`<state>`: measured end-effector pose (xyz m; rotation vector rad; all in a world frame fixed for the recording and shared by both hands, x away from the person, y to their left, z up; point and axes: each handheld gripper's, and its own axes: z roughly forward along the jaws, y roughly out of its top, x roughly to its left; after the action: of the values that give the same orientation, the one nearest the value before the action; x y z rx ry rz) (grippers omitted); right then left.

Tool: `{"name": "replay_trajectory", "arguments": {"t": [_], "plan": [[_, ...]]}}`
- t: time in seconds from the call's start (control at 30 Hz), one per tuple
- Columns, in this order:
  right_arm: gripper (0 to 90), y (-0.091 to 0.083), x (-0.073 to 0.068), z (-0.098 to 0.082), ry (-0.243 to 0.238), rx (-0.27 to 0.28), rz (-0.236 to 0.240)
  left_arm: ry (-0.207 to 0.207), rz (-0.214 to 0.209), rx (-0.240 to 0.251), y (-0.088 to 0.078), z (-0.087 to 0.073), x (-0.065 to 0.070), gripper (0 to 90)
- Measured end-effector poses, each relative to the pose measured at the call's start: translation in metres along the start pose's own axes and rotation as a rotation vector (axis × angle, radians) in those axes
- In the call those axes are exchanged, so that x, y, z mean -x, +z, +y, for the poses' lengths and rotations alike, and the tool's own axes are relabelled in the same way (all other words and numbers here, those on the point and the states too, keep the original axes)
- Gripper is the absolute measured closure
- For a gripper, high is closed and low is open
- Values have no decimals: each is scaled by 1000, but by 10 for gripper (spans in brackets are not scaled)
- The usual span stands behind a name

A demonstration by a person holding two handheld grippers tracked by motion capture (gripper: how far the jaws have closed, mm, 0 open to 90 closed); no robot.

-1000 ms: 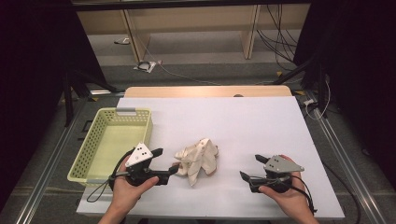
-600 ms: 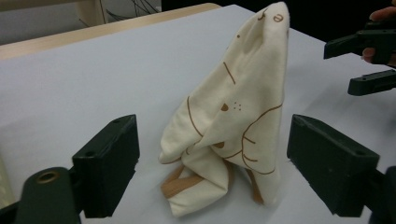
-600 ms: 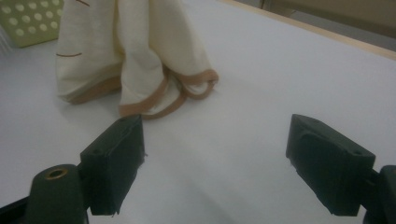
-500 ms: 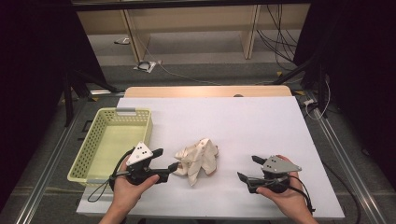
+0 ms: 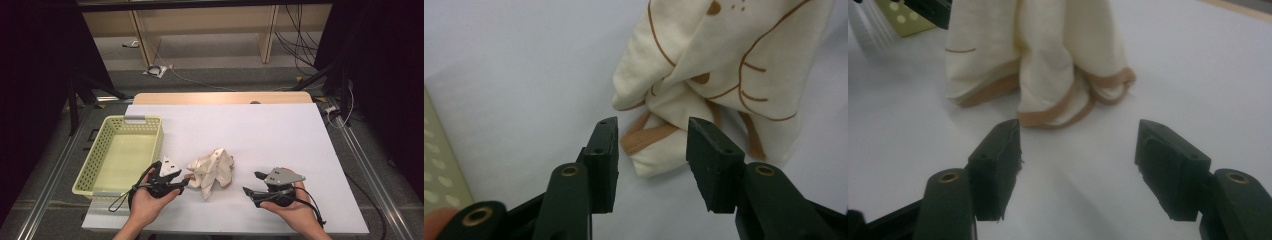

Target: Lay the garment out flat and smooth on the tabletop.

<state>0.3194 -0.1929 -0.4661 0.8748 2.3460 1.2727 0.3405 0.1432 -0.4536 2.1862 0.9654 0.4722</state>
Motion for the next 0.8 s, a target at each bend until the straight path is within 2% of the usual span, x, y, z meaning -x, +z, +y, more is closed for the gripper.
{"name": "replay_trajectory", "arguments": {"t": [0.13, 0.23, 0.3, 0.4, 0.5, 0.6, 0.63, 0.67, 0.8], "plan": [[387, 20, -8, 4, -12, -54, 19, 33, -19, -48, 11, -1, 3, 539], [407, 31, -12, 9, -20, -66, 37, 54, -47, -74, 18, -1, 8, 525], [421, 38, -15, 13, -24, -76, 44, 56, -69, -80, 20, -1, 10, 522], [455, 48, -18, 17, -27, -91, 49, 37, -95, -82, 24, -1, 10, 538], [514, 57, -19, 20, -19, -109, 63, 42, -99, -98, 29, -2, 11, 568], [602, 63, -19, 20, -7, -148, 85, 57, -94, -110, 35, -3, 15, 612], [602, 63, -19, 20, -7, -148, 85, 57, -94, -110, 35, -3, 15, 622], [678, 64, -17, 18, -9, -172, 92, 62, -87, -112, 36, -4, 18, 639], [794, 62, -11, 18, 13, -187, 112, 49, -76, -111, 36, -4, 19, 697]]}}
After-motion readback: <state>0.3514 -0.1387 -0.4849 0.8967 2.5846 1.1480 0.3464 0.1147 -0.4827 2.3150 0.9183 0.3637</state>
